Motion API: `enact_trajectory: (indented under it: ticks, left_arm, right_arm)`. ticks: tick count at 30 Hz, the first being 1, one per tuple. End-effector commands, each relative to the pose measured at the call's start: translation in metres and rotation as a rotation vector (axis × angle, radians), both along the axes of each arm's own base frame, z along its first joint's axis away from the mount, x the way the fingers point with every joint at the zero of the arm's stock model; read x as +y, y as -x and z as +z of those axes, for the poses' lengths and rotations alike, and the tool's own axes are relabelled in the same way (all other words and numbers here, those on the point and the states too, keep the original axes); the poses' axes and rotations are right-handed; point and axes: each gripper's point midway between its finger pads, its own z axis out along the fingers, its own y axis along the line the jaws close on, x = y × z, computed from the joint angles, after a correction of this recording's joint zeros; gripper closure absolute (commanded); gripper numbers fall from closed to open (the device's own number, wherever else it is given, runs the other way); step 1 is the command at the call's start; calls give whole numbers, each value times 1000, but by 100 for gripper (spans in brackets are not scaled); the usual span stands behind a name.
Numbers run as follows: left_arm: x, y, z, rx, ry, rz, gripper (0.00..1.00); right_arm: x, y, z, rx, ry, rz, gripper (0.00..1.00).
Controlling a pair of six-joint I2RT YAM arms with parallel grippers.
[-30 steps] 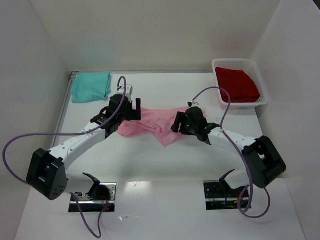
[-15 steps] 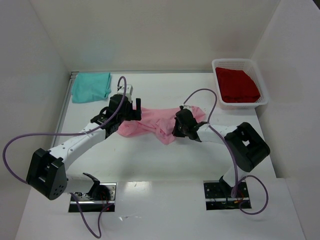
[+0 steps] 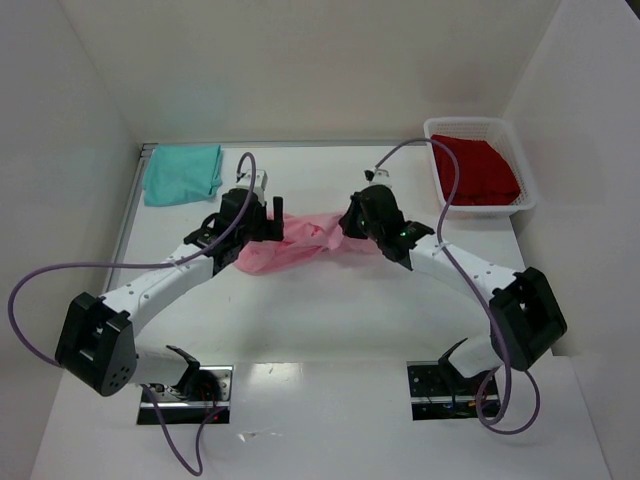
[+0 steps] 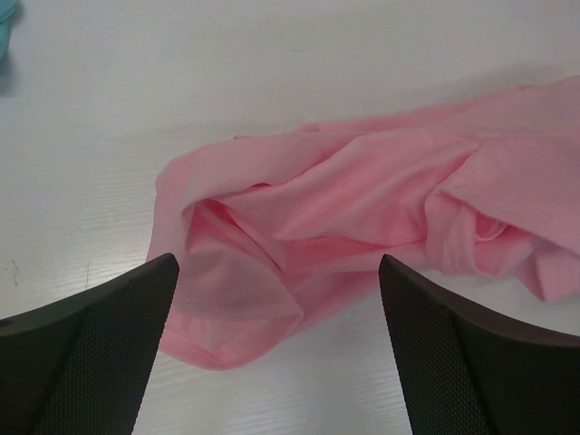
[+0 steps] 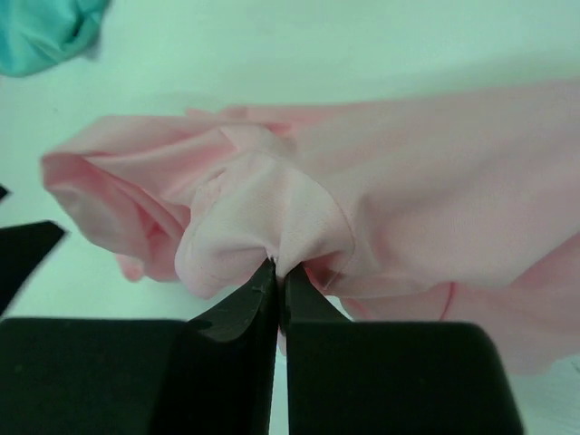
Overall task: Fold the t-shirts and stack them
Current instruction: Flatten out the tshirt
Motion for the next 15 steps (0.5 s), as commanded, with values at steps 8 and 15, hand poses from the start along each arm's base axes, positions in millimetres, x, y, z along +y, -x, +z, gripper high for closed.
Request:
enact_trajectory:
  ticks: [8,15]
  left_arm:
    - [-31,-9,-6,-20,30,-157,1]
    - [-41,-8,-2,-30,64,-206,1]
  right_arm:
    - [-1,-26,144,-321,-53,-3,90]
    - [9,-30,131,-301,-35,38,78]
